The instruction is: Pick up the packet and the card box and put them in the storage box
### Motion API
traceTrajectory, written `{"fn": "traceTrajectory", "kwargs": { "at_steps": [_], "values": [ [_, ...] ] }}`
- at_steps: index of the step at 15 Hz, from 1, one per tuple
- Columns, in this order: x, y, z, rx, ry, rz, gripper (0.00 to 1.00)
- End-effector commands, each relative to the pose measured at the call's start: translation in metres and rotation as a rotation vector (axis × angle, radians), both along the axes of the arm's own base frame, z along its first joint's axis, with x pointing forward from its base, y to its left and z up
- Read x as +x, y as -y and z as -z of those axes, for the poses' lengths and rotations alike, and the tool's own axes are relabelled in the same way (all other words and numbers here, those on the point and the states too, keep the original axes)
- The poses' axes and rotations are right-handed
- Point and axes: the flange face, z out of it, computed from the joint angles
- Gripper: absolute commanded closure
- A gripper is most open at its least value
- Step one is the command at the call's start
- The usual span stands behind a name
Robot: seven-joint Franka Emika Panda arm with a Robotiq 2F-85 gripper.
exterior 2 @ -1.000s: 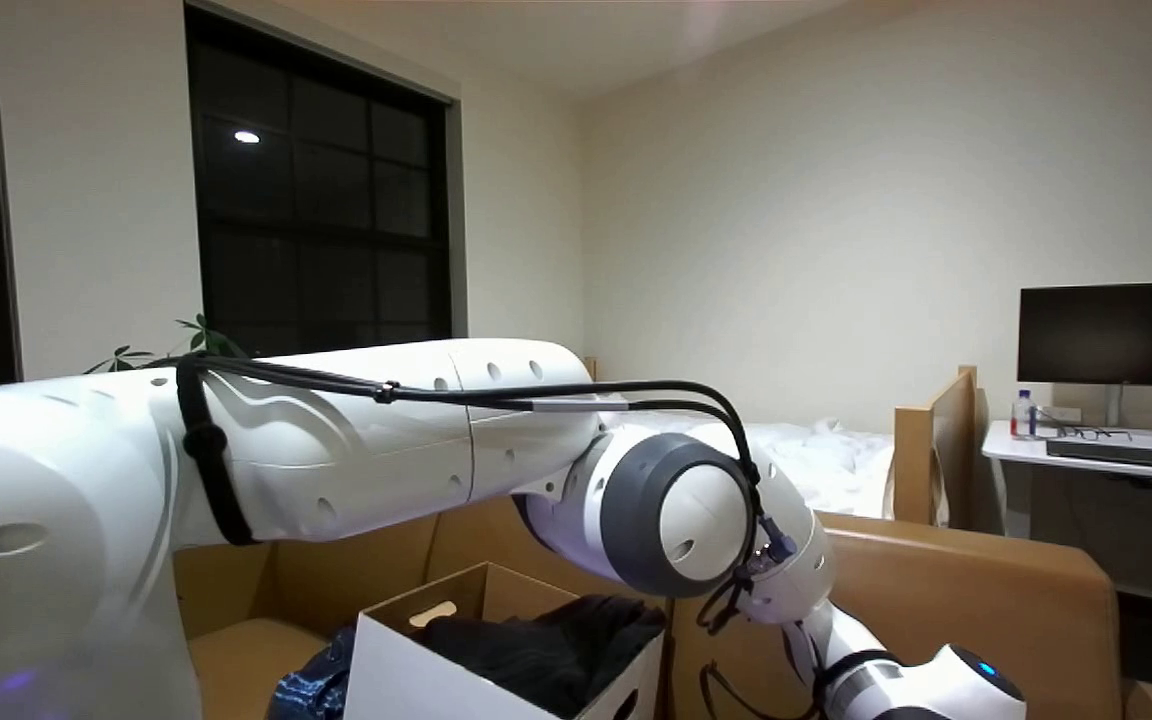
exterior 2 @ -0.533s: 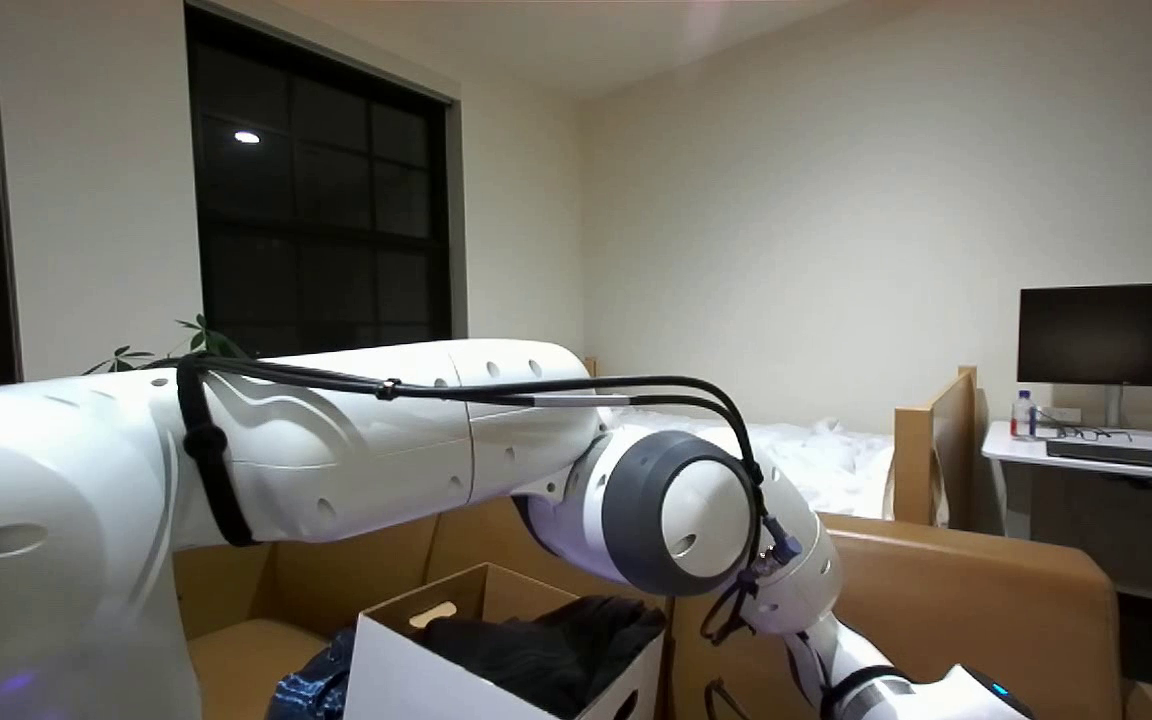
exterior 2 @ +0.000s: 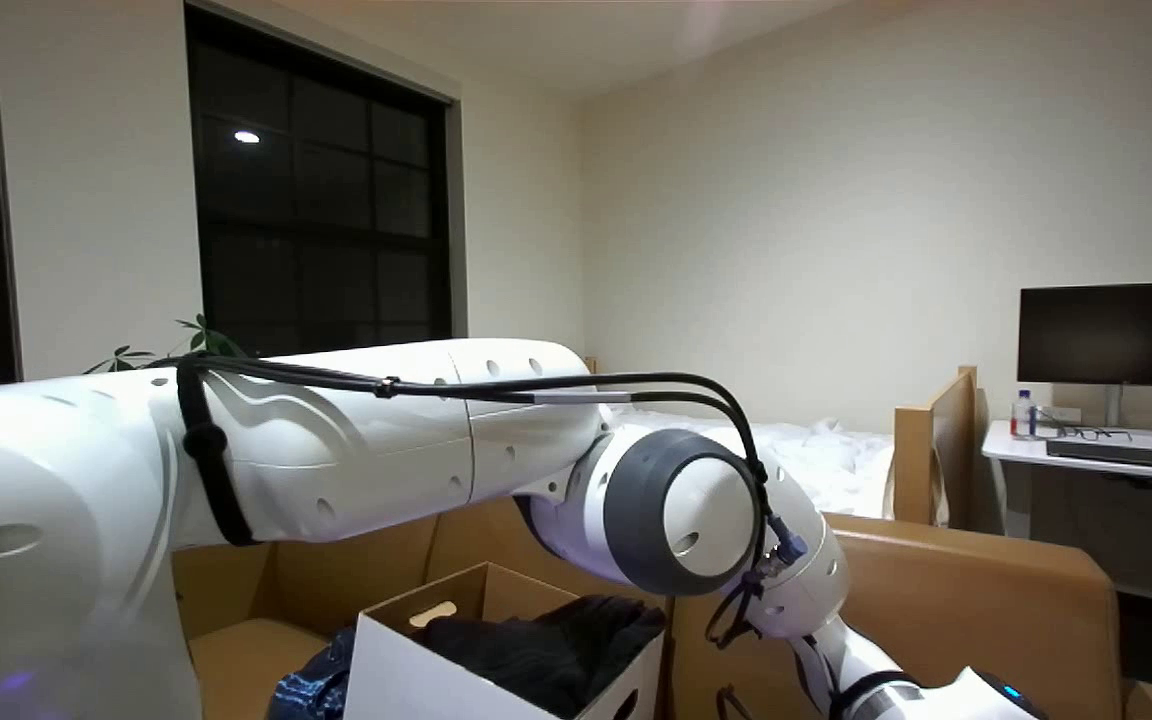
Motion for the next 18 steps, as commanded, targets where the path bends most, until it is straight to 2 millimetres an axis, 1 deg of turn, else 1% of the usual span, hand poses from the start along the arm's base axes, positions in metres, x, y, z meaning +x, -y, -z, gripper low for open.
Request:
{"fn": "traceTrajectory", "kwargs": {
  "at_steps": [1,3,10,14,18],
  "values": [
    [-0.008,0.004,0.006,-0.019,-0.003,0.058,0.0],
    [-0.012,0.003,0.009,-0.031,-0.004,0.081,0.0],
    [-0.04,0.012,0.021,-0.063,-0.079,0.226,0.0],
    [-0.046,0.017,0.021,-0.074,-0.091,0.287,0.0],
    [-0.042,0.016,0.02,-0.087,-0.09,0.302,0.0]
  ]
}}
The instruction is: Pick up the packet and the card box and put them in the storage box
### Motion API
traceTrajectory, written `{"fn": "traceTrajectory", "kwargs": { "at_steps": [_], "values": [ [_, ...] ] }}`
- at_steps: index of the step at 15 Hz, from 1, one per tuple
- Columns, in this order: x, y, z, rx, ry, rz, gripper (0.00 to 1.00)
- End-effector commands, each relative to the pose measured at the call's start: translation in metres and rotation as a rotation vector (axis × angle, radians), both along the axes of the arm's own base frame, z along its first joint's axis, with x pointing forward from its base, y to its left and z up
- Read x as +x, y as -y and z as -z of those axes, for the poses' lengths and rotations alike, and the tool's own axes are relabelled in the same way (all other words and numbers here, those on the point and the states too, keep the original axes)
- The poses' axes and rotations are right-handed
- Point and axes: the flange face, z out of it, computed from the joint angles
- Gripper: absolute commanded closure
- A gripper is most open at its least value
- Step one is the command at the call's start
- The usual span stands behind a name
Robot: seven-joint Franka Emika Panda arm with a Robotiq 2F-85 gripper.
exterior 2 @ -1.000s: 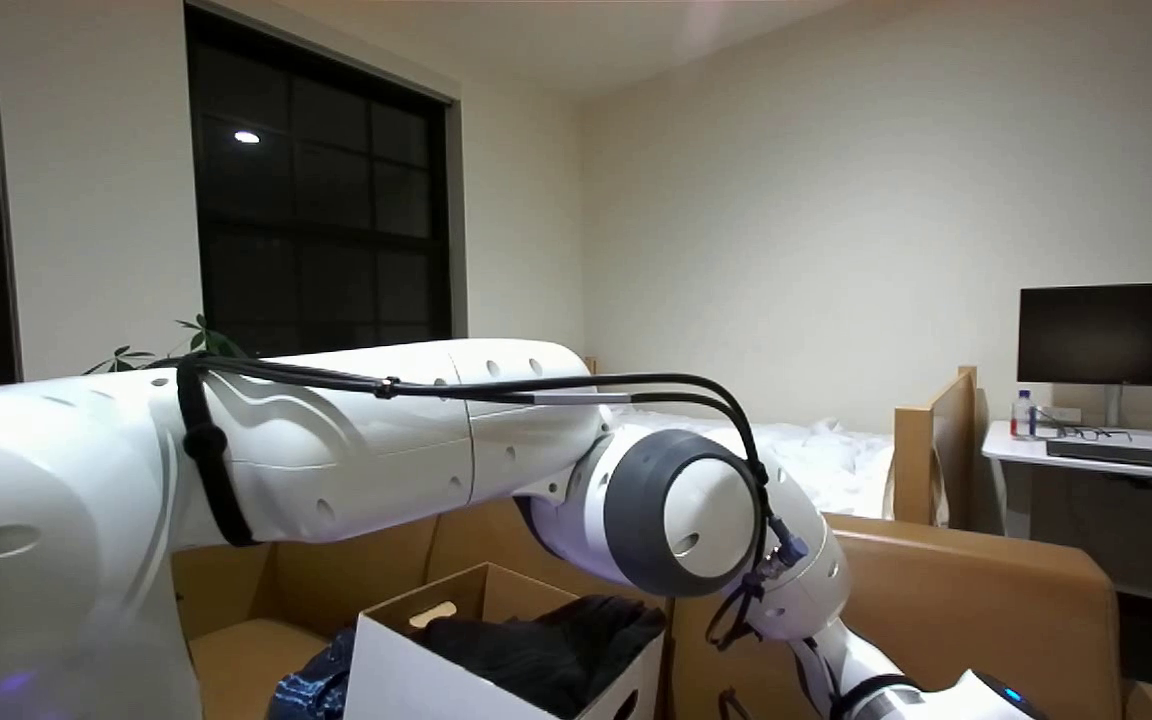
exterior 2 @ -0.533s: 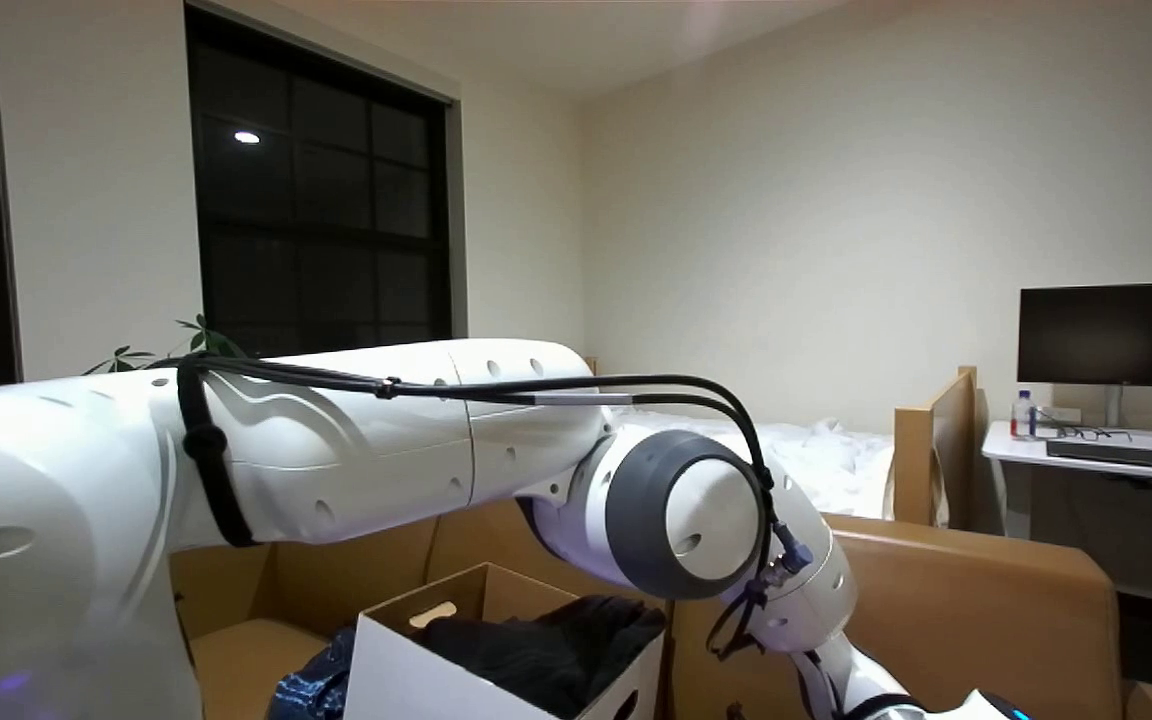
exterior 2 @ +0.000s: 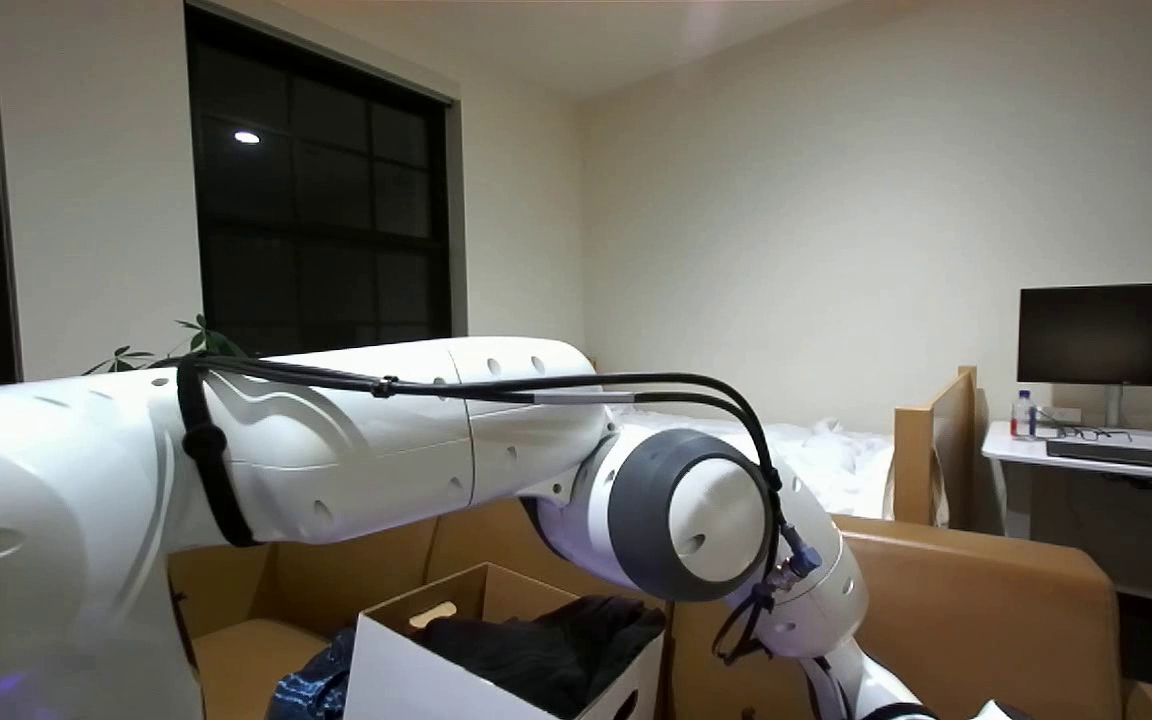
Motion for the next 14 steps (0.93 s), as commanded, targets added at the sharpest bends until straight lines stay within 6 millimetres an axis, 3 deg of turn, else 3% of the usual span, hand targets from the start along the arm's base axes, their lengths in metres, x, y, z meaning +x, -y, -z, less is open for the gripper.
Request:
{"fn": "traceTrajectory", "kwargs": {
  "at_steps": [1,6,14],
  "values": [
    [-0.009,-0.001,0.009,-0.037,-0.005,0.036,0.0],
    [-0.012,-0.008,0.011,-0.065,0.026,0.048,0.0],
    [-0.02,-0.04,-0.013,-0.128,0.157,-0.019,0.0]
  ]
}}
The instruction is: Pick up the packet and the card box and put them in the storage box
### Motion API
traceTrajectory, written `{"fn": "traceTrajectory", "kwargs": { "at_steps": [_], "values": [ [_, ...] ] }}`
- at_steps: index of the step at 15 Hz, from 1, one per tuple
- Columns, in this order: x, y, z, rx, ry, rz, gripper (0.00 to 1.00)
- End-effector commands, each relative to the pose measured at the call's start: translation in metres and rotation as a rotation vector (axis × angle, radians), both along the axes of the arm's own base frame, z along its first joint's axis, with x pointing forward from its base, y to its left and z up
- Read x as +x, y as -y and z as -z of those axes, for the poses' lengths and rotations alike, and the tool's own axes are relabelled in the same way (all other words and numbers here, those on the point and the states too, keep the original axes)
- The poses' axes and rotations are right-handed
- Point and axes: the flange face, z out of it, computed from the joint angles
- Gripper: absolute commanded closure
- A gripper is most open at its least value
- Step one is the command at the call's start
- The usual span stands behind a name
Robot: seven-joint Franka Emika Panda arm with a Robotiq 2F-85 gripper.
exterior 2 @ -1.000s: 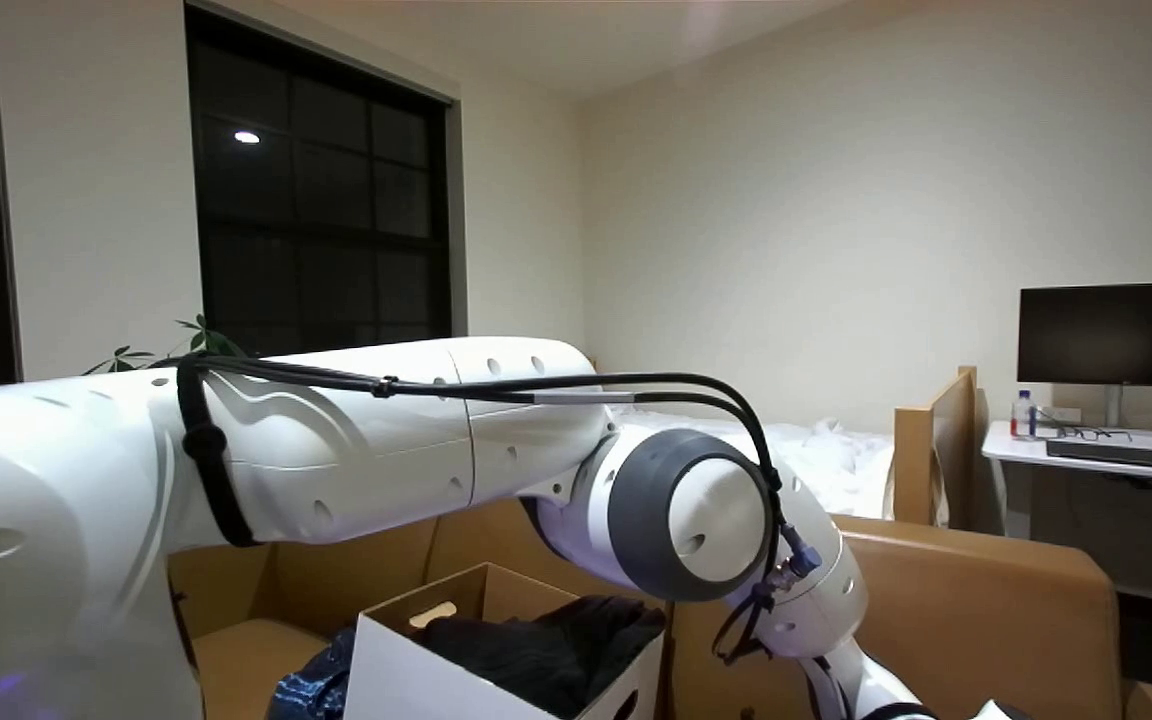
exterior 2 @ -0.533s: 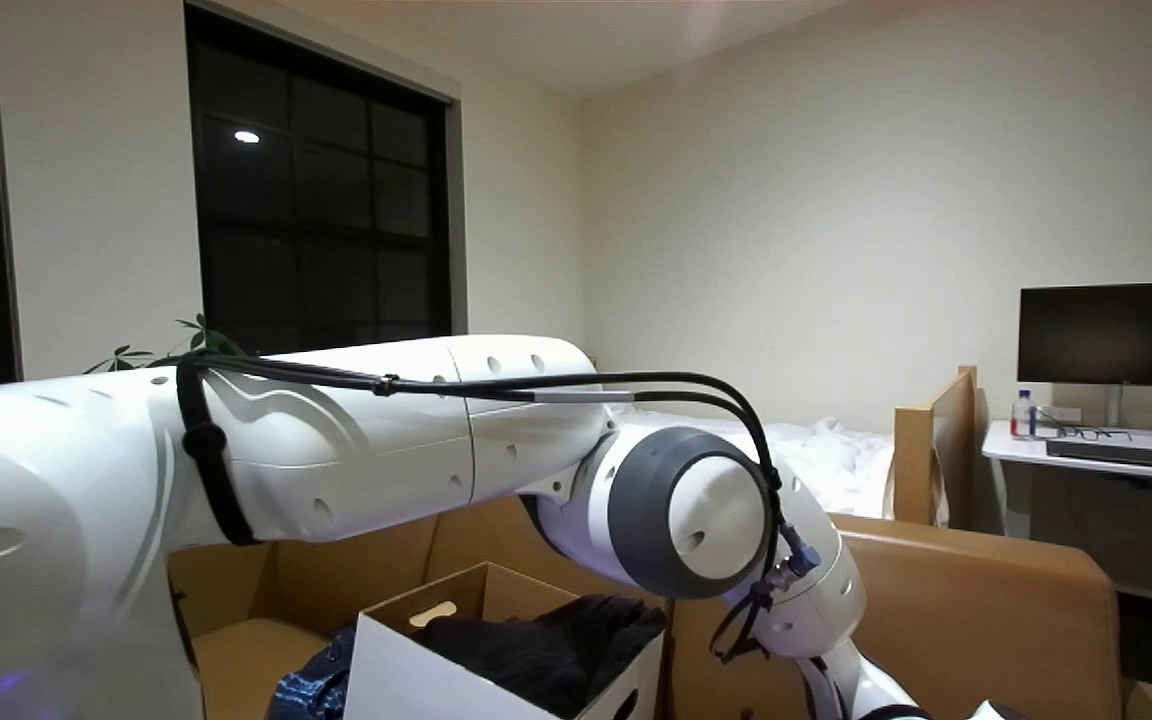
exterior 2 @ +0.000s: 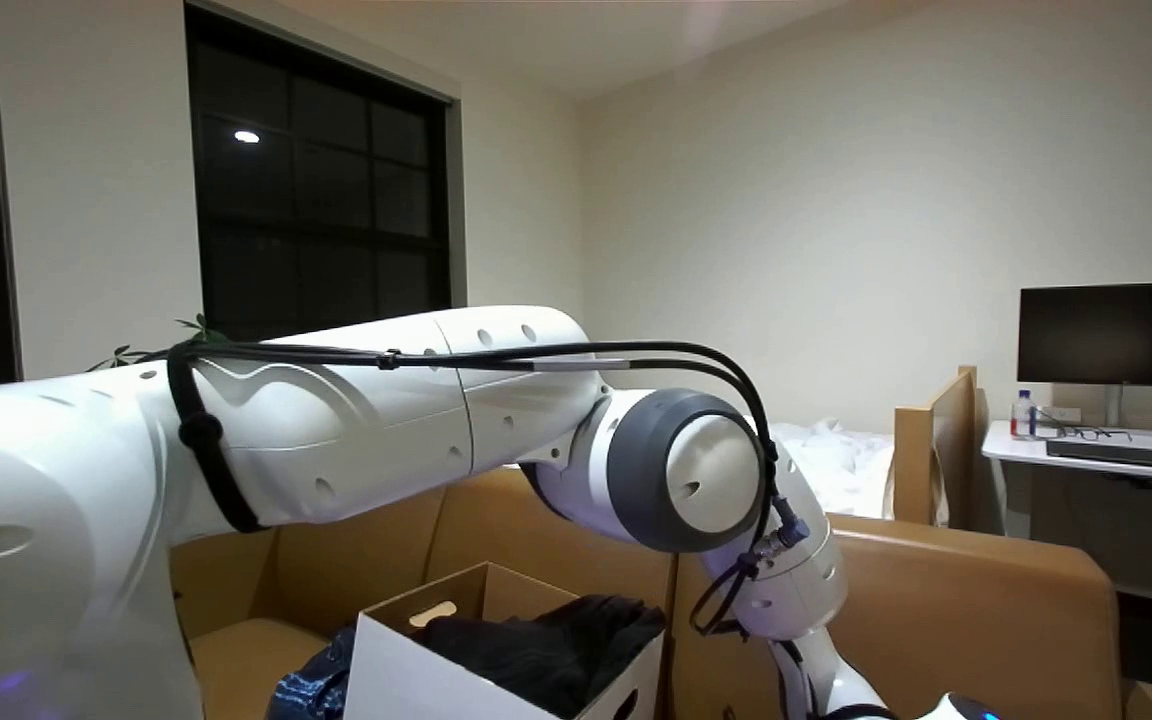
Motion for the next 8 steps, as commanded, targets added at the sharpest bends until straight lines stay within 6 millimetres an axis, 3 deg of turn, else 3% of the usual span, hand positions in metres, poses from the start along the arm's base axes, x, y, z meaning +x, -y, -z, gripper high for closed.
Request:
{"fn": "traceTrajectory", "kwargs": {
  "at_steps": [1,8],
  "values": [
    [-0.015,-0.026,-0.011,-0.029,0.085,-0.046,0.0],
    [-0.027,-0.058,-0.052,-0.063,0.218,-0.19,0.0]
  ]
}}
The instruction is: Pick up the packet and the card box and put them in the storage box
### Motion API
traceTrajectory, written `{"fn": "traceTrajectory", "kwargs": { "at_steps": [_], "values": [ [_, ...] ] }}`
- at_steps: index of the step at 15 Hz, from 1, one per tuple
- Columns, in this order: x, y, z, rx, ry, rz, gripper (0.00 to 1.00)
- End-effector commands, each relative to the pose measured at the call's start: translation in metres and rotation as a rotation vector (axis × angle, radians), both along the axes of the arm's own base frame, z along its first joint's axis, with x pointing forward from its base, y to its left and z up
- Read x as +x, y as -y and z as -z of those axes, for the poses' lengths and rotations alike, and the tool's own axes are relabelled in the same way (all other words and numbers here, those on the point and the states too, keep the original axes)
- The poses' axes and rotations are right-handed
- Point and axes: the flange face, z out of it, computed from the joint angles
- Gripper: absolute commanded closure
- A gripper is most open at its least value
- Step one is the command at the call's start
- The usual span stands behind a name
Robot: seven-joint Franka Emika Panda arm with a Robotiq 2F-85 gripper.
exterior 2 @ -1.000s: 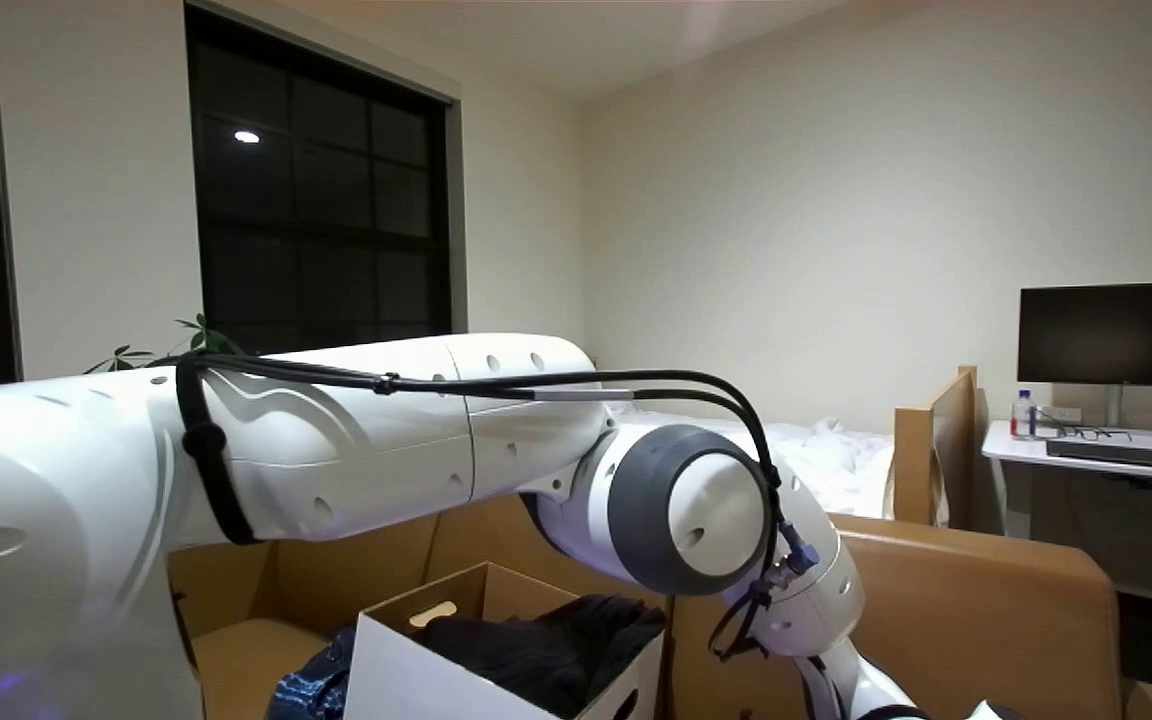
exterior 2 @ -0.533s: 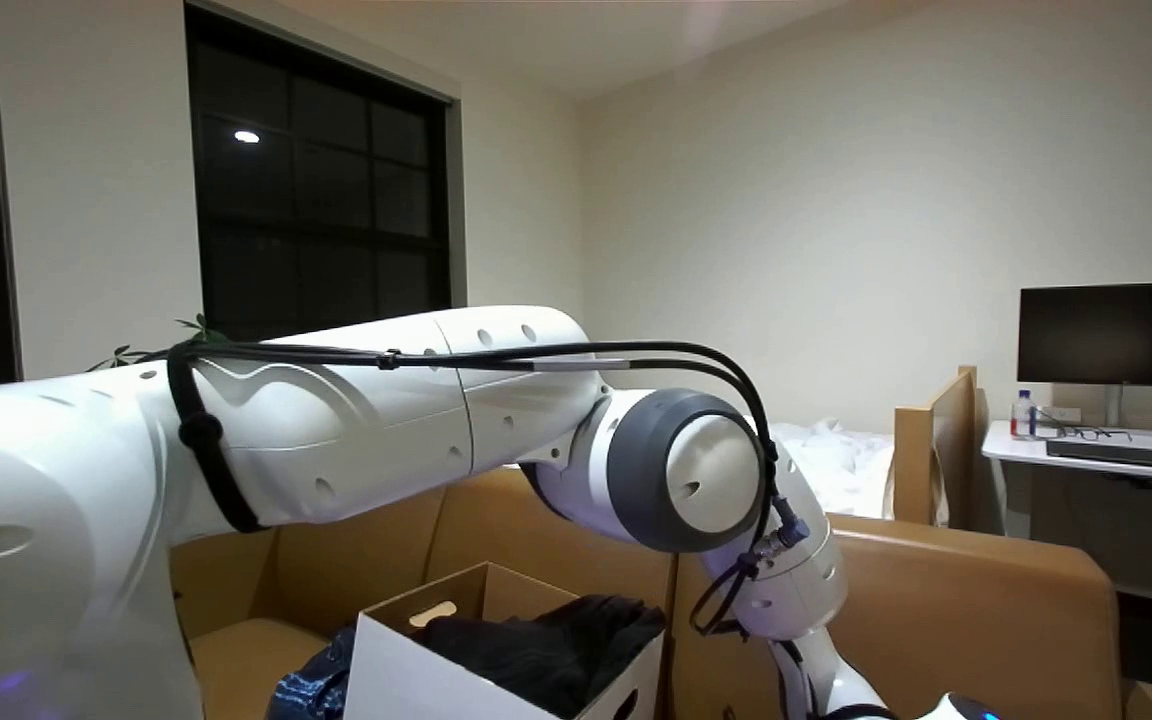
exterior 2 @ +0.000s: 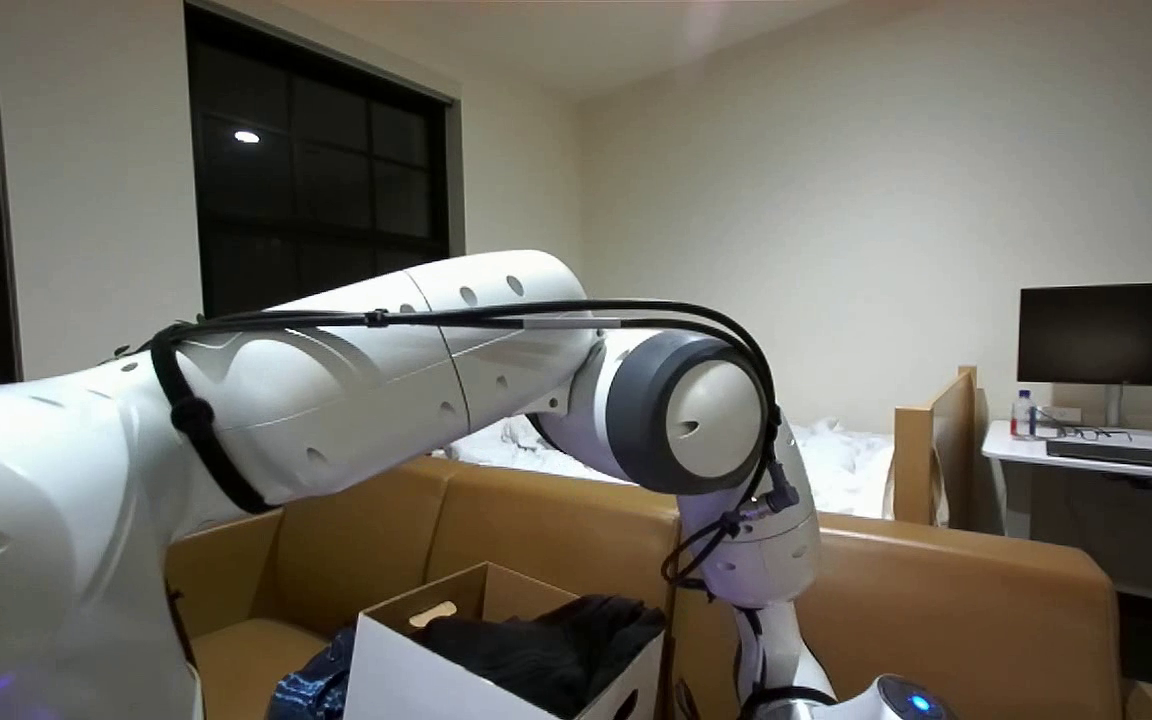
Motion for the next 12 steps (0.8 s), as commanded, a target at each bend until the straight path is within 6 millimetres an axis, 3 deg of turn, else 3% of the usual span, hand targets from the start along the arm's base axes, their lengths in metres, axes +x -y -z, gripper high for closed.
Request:
{"fn": "traceTrajectory", "kwargs": {
  "at_steps": [1,5,9,12],
  "values": [
    [-0.016,-0.017,-0.037,0.014,0.057,-0.074,0.0],
    [-0.027,-0.02,-0.063,0.034,0.084,-0.085,0.0],
    [-0.036,0.005,-0.073,0.104,0.118,-0.059,0.0],
    [-0.034,0.028,-0.067,0.19,0.117,-0.066,0.0]
  ]
}}
